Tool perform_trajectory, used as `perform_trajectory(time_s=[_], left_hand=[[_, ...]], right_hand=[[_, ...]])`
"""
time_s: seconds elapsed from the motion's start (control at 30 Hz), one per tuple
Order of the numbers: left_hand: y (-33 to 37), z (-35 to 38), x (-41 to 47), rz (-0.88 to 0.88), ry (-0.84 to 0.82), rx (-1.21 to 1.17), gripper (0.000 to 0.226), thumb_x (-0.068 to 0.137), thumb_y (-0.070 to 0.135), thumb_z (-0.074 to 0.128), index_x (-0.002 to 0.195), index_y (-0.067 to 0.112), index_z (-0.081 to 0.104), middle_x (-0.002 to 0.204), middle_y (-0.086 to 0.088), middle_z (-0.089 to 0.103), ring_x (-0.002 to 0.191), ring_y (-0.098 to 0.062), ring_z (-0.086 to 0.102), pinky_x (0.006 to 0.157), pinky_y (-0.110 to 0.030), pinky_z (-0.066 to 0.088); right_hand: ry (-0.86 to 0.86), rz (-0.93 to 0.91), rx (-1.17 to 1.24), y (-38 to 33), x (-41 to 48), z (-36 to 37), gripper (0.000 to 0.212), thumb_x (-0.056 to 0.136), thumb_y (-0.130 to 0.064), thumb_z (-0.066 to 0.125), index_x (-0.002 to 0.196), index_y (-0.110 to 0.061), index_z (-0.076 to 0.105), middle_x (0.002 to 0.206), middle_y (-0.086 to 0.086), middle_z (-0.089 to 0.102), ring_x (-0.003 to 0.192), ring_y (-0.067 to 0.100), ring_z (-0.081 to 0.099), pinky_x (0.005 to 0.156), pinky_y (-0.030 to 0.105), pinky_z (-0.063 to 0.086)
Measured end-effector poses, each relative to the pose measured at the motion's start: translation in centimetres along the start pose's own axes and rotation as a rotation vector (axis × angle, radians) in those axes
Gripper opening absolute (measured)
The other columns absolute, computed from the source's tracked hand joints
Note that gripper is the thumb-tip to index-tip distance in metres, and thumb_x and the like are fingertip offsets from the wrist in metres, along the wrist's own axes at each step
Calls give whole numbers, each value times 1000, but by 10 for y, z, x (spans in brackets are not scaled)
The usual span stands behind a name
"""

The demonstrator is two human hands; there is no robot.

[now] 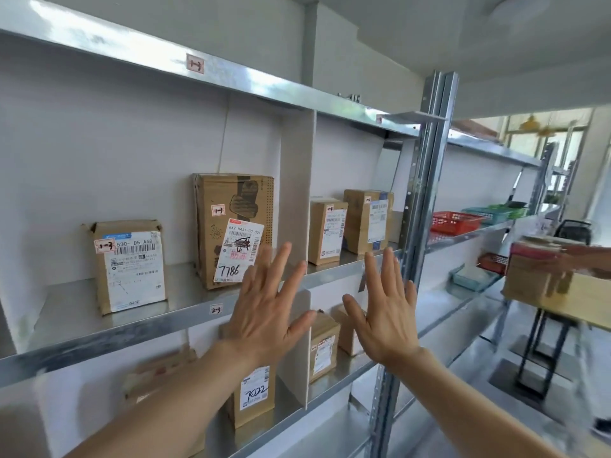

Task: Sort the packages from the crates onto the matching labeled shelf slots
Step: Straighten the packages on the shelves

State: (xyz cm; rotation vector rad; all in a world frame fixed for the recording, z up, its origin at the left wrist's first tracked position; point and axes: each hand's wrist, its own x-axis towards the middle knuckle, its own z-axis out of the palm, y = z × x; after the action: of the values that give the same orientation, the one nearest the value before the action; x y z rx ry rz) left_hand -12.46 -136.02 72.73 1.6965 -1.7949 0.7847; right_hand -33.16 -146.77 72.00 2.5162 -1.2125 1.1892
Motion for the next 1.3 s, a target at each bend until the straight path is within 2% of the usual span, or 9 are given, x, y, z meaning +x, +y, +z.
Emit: perform_trajectory(time_s=[0.1, 0.3, 0.5, 0.67, 0.87, 1.03, 1.23, 1.3], left_hand=[[16, 8, 12, 14, 9, -66, 76, 99, 69, 19, 158, 23, 17, 170, -3, -8, 155, -32, -5, 117, -64, 20], [50, 39, 45, -21, 19, -183, 75, 98, 72, 16, 159, 29, 7, 169, 0, -10, 156, -30, -8, 120, -63, 17], [84, 76, 85, -32, 23, -197, 73, 98, 71, 16, 159, 31, 6, 170, -1, -8, 156, -28, -7, 118, -64, 21], [100, 100, 108, -69, 17, -183, 74, 98, 72, 15, 158, 32, 2, 170, -2, -9, 156, -28, -8, 121, -61, 18], [120, 125, 133, -99, 6, -156, 74, 98, 72, 16, 158, 30, 5, 170, -1, -9, 156, -26, -9, 119, -64, 20], [127, 142, 153, -100, -12, -144, 74, 97, 72, 14, 158, 34, -1, 169, 1, -15, 155, -24, -14, 123, -54, 10], [116, 179, 178, -95, -11, -164, 74, 98, 72, 16, 159, 32, 0, 169, -1, -13, 156, -27, -11, 122, -58, 14], [109, 194, 188, -102, 11, -171, 74, 98, 71, 17, 159, 32, 0, 169, -2, -14, 156, -28, -11, 123, -55, 11]], right_hand=[[13, 25, 22, 20, 1, -9, 79, 95, -76, 10, 161, -42, -17, 168, -8, -31, 159, 18, -19, 126, 59, 0], [34, 75, 72, 66, 10, -15, 73, 94, -78, 8, 150, -53, -32, 169, -9, -28, 158, 16, -19, 126, 57, 2], [8, 91, 118, 125, 34, -12, 79, 93, -76, 11, 156, -42, -21, 164, -13, -31, 155, 11, -22, 126, 56, 2], [-48, 97, 123, 160, 54, -8, 79, 89, -78, 5, 153, -41, -24, 160, -13, -35, 156, 14, -21, 127, 54, -1], [-68, 50, 155, 197, 73, -1, 79, 91, -77, 9, 154, -41, -22, 162, -11, -33, 152, 7, -26, 127, 51, -1], [-67, 30, 179, 213, 94, 9, 82, 90, -78, 7, 155, -40, -24, 160, -15, -37, 152, 7, -27, 127, 48, -3], [-83, 9, 185, 226, 122, 39, 80, 93, -76, 11, 157, -40, -22, 163, -12, -32, 157, 13, -21, 127, 52, 2], [-106, 4, 173, 230, 132, 50, 80, 92, -77, 8, 156, -40, -24, 163, -12, -33, 158, 14, -20, 129, 52, 2]])
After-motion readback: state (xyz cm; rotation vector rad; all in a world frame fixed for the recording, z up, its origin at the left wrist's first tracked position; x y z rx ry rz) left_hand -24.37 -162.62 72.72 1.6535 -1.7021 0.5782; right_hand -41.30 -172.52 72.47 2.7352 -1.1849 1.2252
